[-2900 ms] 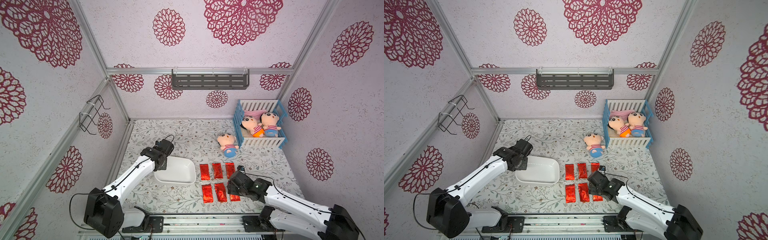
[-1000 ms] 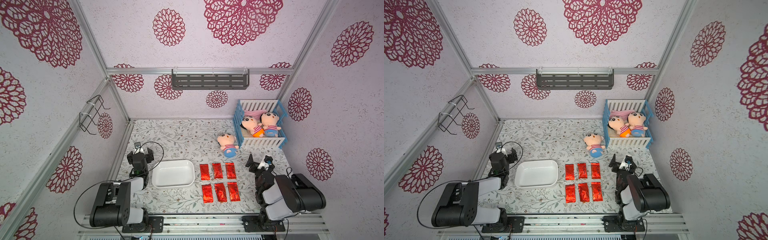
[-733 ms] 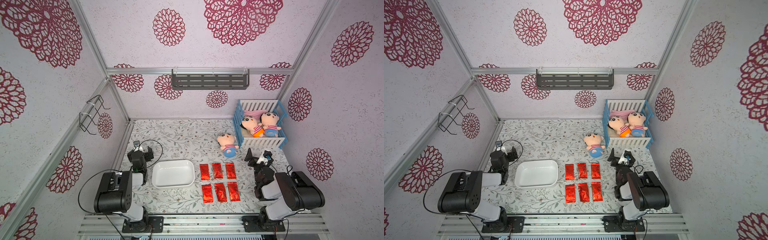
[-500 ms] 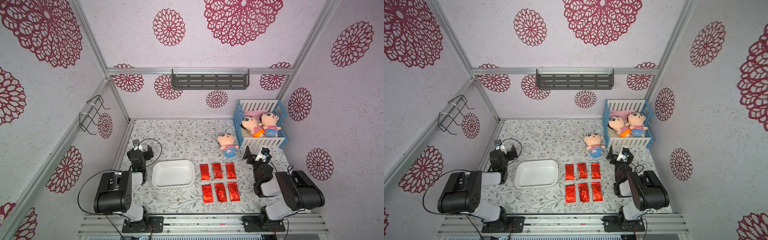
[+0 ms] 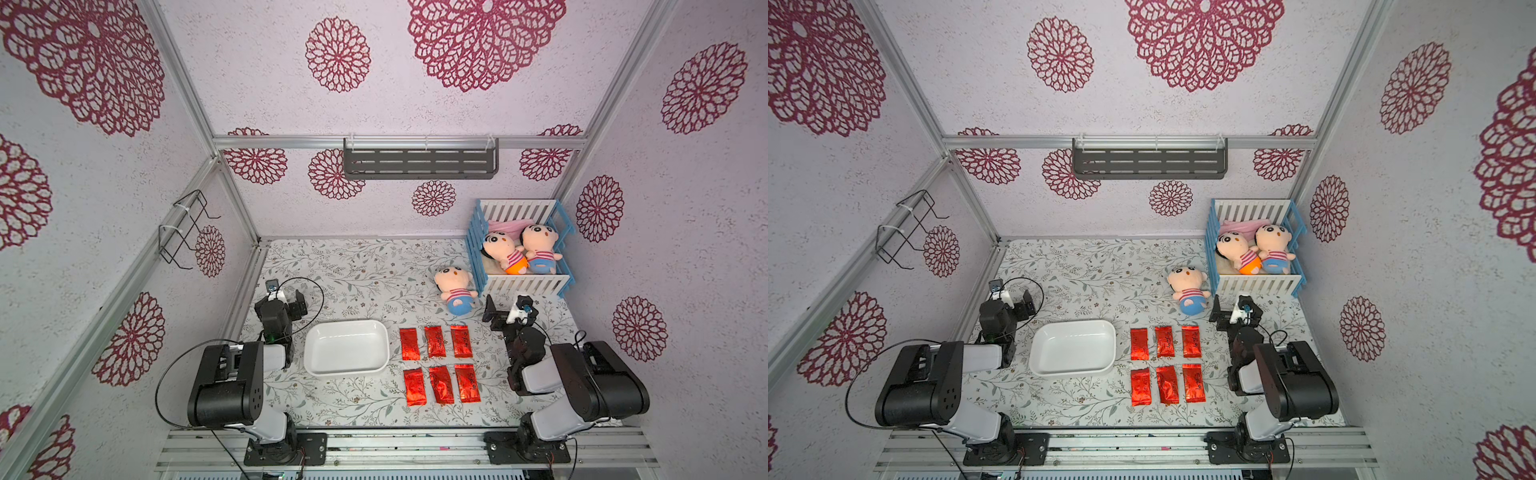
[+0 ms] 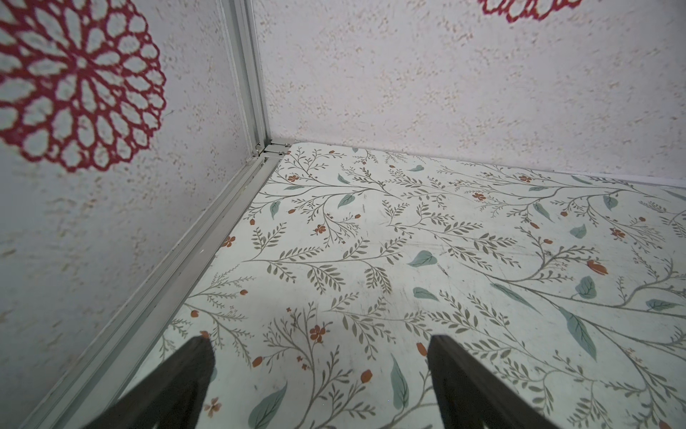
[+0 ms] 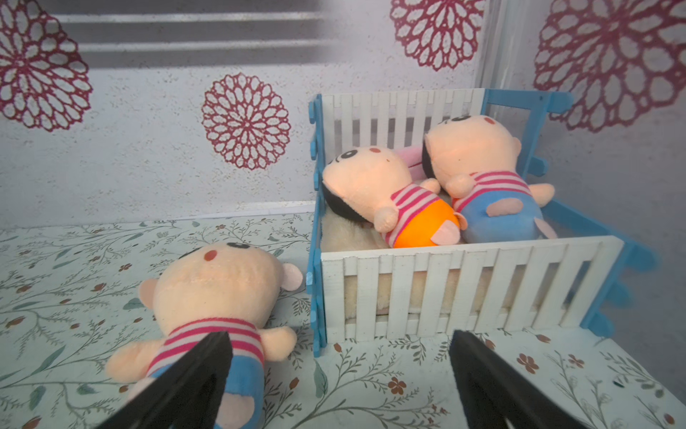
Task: Take the tea bags out of the storage box
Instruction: Reset both arms
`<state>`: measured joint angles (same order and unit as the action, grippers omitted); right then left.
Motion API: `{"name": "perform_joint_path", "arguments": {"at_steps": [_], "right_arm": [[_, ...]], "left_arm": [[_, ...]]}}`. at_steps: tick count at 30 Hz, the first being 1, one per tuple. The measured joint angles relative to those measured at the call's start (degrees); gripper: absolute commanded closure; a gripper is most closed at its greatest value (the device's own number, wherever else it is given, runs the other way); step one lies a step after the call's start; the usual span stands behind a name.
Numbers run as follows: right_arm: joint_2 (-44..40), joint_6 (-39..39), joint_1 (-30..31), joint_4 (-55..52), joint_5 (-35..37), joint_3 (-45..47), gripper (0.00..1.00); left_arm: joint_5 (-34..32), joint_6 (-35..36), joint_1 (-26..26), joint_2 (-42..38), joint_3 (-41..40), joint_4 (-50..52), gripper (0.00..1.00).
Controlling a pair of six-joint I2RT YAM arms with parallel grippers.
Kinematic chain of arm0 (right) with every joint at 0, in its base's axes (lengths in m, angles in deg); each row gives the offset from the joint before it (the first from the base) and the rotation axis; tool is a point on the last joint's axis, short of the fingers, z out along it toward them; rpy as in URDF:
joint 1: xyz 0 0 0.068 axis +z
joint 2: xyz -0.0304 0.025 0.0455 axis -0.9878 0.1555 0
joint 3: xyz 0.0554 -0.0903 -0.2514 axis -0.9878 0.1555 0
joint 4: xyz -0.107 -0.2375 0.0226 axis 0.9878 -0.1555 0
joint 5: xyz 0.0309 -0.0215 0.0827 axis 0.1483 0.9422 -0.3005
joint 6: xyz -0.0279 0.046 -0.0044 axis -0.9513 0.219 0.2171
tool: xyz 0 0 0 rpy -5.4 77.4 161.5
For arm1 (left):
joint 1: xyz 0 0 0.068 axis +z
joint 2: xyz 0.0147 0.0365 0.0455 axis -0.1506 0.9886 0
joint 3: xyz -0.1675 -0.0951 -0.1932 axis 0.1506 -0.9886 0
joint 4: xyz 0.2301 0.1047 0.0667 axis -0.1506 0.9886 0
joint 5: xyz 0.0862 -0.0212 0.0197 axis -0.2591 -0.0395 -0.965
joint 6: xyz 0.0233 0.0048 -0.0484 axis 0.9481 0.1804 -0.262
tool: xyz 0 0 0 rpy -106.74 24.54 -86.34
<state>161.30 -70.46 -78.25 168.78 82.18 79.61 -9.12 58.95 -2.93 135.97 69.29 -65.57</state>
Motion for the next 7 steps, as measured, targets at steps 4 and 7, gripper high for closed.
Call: {"name": "perform_joint_path", "arguments": {"at_steps": [4, 7], "right_arm": [[0.00, -0.59, -0.02, -2.29, -2.47, -1.40, 0.01], [0.00, -0.90, -0.07, -2.95, -3.58, -1.84, 0.01]], "left_arm": [[0.00, 0.00, 0.00, 0.00, 0.00, 0.00, 0.03], [0.00, 0.00, 0.00, 0.00, 0.00, 0.00, 0.03]]}}
